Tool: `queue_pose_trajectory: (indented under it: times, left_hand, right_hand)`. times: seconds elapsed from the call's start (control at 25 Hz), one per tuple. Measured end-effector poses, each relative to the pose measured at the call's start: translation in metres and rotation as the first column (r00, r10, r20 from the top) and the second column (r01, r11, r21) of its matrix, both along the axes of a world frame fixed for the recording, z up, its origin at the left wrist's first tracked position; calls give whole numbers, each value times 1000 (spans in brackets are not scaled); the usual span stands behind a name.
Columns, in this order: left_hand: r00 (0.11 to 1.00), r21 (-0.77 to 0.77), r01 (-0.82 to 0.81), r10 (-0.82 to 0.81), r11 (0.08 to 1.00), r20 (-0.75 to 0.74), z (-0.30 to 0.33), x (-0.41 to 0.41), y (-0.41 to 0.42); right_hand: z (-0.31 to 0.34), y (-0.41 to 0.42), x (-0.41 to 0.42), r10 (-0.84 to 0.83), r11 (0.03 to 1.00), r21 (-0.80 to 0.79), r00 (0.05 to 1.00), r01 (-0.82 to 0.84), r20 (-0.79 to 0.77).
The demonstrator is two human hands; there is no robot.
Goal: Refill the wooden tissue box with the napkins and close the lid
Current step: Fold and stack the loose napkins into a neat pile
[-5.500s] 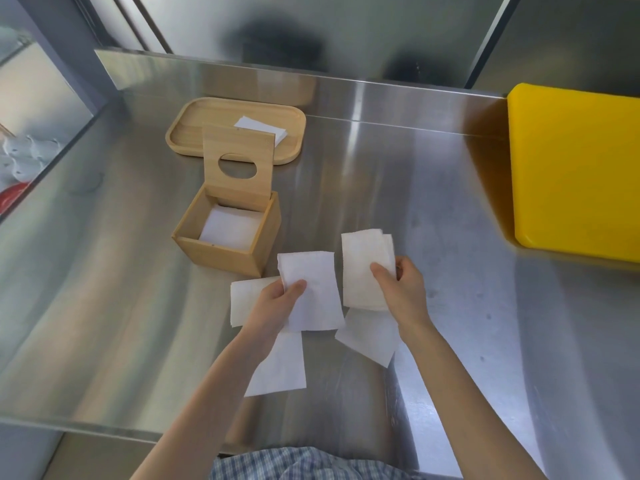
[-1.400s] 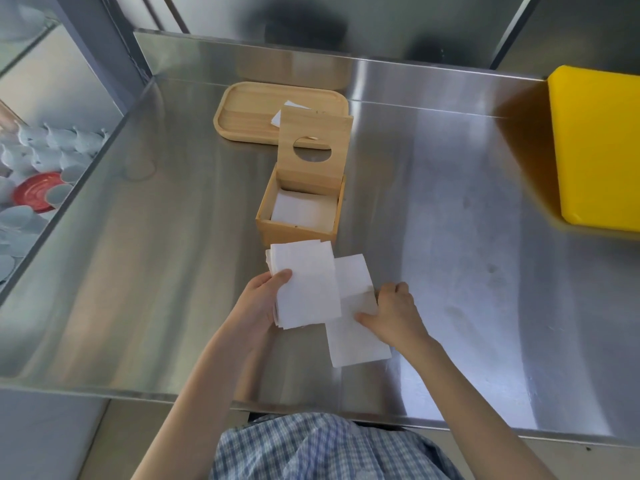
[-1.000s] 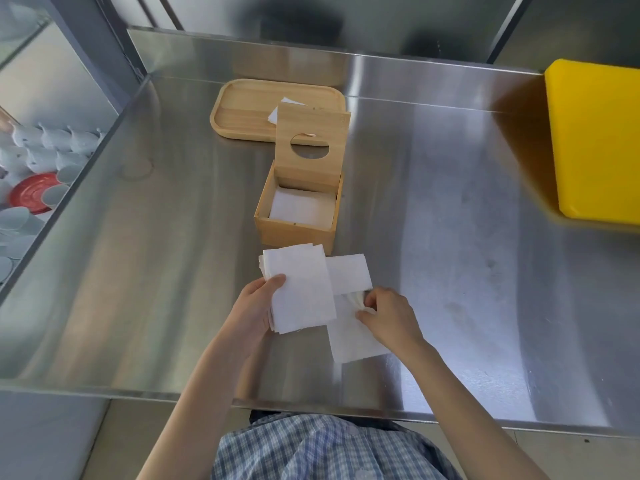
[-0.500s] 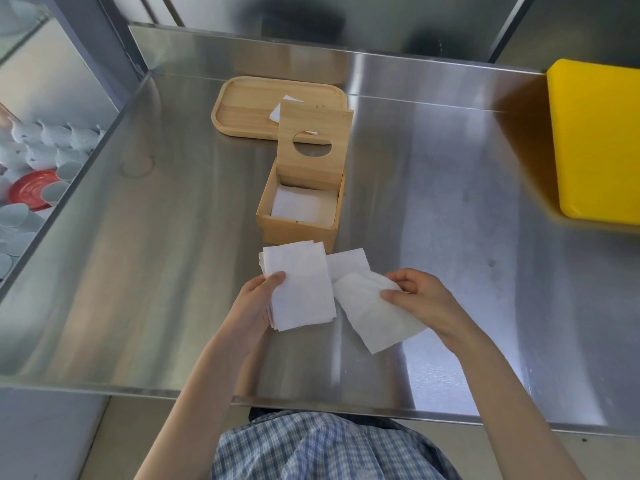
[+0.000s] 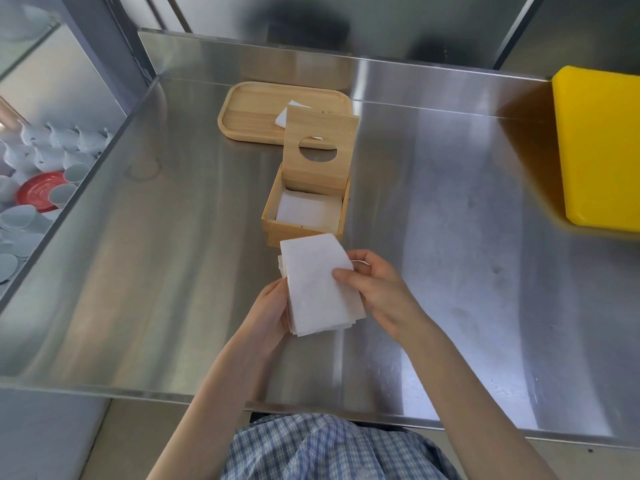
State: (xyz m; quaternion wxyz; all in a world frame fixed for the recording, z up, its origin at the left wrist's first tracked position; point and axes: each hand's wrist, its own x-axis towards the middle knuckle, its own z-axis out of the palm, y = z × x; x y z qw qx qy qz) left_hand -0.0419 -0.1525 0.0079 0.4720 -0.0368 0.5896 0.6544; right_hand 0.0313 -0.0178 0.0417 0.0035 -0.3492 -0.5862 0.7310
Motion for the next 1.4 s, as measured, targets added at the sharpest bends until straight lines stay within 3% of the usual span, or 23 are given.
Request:
queue_pose_trajectory:
  times: [0.2,0.4,0.56,0.72,0.92,1.2,1.32,1.4]
  left_hand:
    - [999,2,-7,7,1000,45,-3,-3,-1]
    - [994,41,-33,28,999,108,-7,-4,0]
    - [992,139,36,-52,990,115,-6,-4,-3]
    - [1000,19,20,-20,1000,23,-10,-1,-10]
    - [999,35,-29,28,999,21,-8,-1,-14]
    - [1000,9,-1,1,1000,-7,-5,1,-16]
    - [999,-17,-22,22,1000,-24,-7,-1,-19]
    - [999,-28,-44,44,999,-28,-7,-2,-22]
  right_hand:
    - [-18,-11,-6,-13,963,269,991,-24,135]
    - [-21,-15,-6,-38,932,363,994,-3,105]
    - [-26,-16,-6,-31,910,415,994,-15,103]
    - [-27,-19,-5,-28,910,414,996,-9,81]
    - [-28,-14,-7,-113,942,321,994,101,17]
    - [-34,-14,-8,-65,928,371,996,38,60]
    - [-36,0,-8,-35,858,513,995,-19,96]
    - [-36,14,-8,43,705,690,980,-166,193]
